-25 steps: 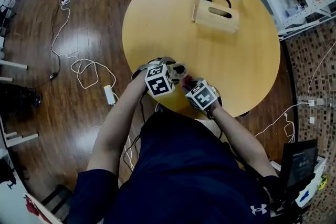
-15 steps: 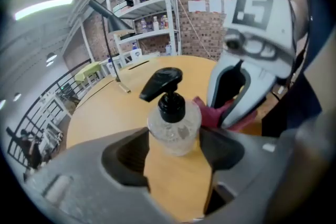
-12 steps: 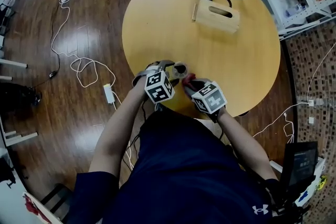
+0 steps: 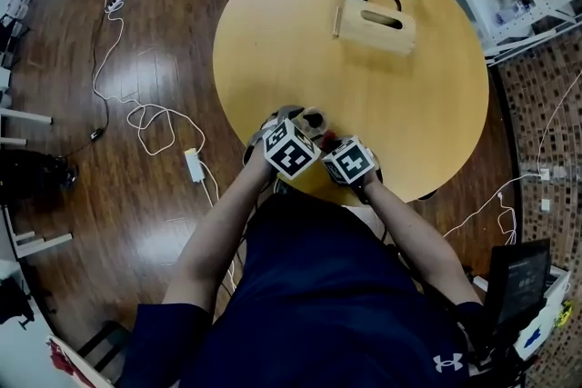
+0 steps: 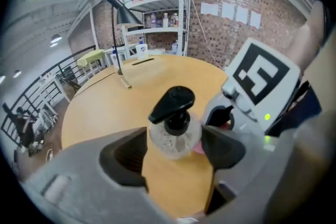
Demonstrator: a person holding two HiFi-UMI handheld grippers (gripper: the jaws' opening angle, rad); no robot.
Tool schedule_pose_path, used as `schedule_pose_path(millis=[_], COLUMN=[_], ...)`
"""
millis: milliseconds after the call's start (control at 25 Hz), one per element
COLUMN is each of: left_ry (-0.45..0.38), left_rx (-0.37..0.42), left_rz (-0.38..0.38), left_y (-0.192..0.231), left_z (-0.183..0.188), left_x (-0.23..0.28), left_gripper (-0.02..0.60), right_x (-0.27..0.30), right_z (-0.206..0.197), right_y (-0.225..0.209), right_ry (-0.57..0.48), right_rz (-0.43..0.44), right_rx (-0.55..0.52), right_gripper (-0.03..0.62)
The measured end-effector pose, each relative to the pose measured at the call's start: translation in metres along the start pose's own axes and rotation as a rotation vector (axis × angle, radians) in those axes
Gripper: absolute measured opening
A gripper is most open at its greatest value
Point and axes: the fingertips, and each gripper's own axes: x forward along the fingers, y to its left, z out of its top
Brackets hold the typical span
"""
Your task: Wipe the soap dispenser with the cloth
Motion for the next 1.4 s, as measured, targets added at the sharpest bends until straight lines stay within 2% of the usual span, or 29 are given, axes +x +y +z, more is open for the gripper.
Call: schedule_pose_path(millis=[120, 280, 360, 440, 560, 640, 800, 920, 1040, 1240, 1320, 1400], left_ry=[-0.006, -0.002, 0.023, 0.032, -0.023, -0.032, 0.004, -0.001, -0.010, -0.045, -0.048, -0.069], left_rx=[0.099, 0.339, 0.387, 0.337, 0.119, 0.038, 0.112, 0.128, 0.124, 0.120, 0.128, 0.107], left_rz=[-0.047, -0.201, -0.231, -0.196, -0.108, -0.052, 0.011, -0.006, -0.021, -0.034, -0.035, -0.034], left_y=[-0.004, -0.012, -0.011, -0.007, -0.005, -0.005, -0.007, -0.005, -0.003, -0.002, -0.003, -0.004], left_z=[-0.002, -0.005, -0.006, -0.004, 0.006, 0.007, -0.001, -0.001, -0.003, -0.004, -0.004, -0.004], left_x=[0.005, 0.007, 0.006, 0.003, -0.004, -0.004, 0.002, 0.005, 0.007, 0.008, 0.007, 0.000], left_gripper=[0.315, 0.313, 0.316, 0.328, 0.345, 0.345, 0.321, 0.321, 0.321, 0.321, 0.321, 0.309], right_x=[-0.020, -0.049, -0.051, -0.040, -0.011, 0.002, -0.001, -0.018, -0.040, -0.072, -0.078, -0.086], right_z=[0.008, 0.020, 0.020, 0.016, 0.003, -0.003, -0.001, 0.008, 0.024, 0.040, 0.040, 0.036], right_y=[0.004, 0.017, 0.019, 0.017, 0.005, 0.000, 0.001, -0.002, 0.007, 0.010, 0.007, 0.001], right_ry=[-0.060, -0.118, -0.113, -0.091, -0.020, 0.011, -0.001, -0.045, -0.107, -0.176, -0.210, -0.257], right_rz=[0.020, 0.050, 0.044, 0.051, 0.025, 0.015, 0.022, 0.006, 0.025, -0.035, -0.024, -0.004], right_rx=[0.007, -0.039, -0.053, -0.054, -0.005, 0.009, 0.040, 0.048, 0.011, -0.040, -0.012, 0.064], right_gripper=[0.087, 0.087, 0.087, 0.087, 0.086, 0.087, 0.086, 0.086, 0.087, 0.087, 0.087, 0.087])
